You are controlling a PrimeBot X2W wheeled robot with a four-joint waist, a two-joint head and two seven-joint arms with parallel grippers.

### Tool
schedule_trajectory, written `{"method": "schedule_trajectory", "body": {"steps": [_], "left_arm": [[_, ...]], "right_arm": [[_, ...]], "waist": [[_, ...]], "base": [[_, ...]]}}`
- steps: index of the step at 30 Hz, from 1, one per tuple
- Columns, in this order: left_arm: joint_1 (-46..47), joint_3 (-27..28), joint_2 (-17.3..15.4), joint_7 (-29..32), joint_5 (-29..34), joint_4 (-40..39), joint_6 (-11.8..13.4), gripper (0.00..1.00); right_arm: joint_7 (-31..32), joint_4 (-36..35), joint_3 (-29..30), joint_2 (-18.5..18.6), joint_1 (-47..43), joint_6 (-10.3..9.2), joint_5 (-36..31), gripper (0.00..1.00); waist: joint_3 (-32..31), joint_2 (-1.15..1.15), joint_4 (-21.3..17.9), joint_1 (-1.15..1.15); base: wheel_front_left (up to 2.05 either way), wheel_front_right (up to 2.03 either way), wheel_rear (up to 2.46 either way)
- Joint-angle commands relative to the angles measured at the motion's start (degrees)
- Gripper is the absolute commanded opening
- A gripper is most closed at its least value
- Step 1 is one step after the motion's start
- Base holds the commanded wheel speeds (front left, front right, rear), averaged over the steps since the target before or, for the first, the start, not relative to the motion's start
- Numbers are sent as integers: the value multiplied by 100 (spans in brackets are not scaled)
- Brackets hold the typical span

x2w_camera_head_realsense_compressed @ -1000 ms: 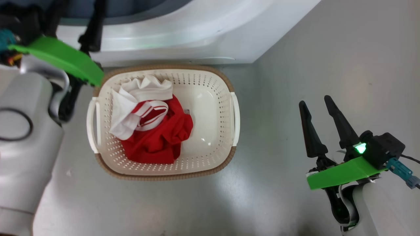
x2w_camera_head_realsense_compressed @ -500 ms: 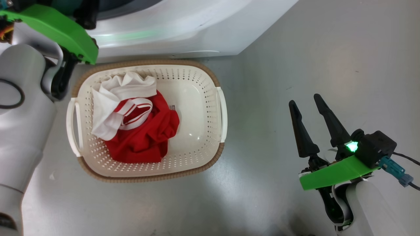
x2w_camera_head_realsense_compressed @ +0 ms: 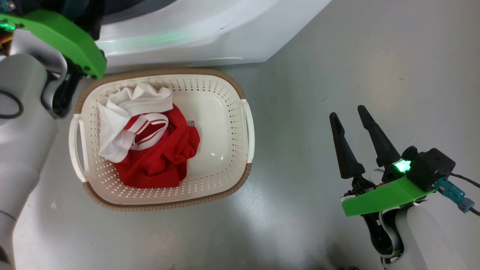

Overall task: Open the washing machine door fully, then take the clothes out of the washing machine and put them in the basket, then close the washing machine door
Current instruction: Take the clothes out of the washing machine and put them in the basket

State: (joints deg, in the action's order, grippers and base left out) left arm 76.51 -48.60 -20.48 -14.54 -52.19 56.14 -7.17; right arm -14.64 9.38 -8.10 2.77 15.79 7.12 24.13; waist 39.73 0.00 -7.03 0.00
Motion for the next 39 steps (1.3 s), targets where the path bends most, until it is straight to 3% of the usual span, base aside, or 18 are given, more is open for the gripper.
{"method": "schedule_trajectory", "body": {"steps": [1,6,13,23,39], "left_arm": [[185,65,-251,-25,-43,-69,-32,0],[273,151,-283,-42,-145,-211,-32,0],[-37,947,-264,-44,206,-782,-32,0],[-764,1943,9,-45,848,-1599,-32,0],[-2751,3439,388,-45,1491,-3747,-32,0]], "right_arm": [[-36,-140,-118,10,-16,36,-8,100],[-36,-153,-41,10,3,36,-36,100],[-36,-146,10,10,5,36,-96,100],[-36,-110,102,10,-16,36,-208,100],[-36,-61,253,10,-157,36,-311,100]], "waist": [[-3,0,5,0],[-1,0,74,0],[-69,0,240,0],[-213,0,435,0],[-417,0,689,0]], "base": [[0,0,0],[0,0,0],[0,0,0],[0,0,0],[0,0,0]]}}
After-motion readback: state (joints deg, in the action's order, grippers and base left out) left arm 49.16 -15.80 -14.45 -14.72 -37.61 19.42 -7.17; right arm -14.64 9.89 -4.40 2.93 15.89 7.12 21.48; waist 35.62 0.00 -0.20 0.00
